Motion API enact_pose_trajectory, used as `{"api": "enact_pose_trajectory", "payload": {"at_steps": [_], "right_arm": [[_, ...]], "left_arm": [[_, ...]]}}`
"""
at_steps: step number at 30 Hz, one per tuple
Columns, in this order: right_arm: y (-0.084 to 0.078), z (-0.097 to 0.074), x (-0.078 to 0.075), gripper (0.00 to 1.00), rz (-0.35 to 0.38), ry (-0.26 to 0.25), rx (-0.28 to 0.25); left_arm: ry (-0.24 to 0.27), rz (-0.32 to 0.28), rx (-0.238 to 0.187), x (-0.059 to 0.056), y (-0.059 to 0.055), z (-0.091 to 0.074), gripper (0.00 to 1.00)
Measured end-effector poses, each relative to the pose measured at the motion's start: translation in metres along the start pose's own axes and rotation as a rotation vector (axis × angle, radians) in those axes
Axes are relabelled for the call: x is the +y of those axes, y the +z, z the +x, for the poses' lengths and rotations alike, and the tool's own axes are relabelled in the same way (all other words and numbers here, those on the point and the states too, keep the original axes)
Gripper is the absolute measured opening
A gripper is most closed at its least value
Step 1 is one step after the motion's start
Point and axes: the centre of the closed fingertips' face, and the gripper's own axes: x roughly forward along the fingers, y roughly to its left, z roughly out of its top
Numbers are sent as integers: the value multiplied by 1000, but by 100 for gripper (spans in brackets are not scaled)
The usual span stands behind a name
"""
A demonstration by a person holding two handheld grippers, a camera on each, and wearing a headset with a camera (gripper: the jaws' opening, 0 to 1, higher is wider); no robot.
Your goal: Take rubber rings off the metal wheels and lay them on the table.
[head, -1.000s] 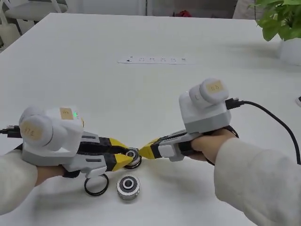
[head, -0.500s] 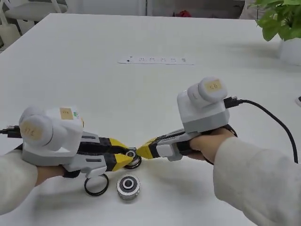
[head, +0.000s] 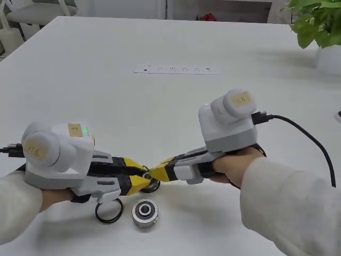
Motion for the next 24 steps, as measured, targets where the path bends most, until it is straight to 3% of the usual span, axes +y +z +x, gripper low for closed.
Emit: {"api": "enact_pose_trajectory", "payload": {"at_steps": [3, 15, 24], "right_arm": [[-5, -1, -6, 0, -18, -39, 53], [-13, -3, -11, 0, 44, -45, 61], [-14, -5, -13, 0, 74, -53, 62]], "left_arm": [[2, 0, 2, 0, 0, 0, 13], [-2, -32, 5, 0, 0, 0, 14], [-20, -25, 51, 1, -1, -4, 15]]}}
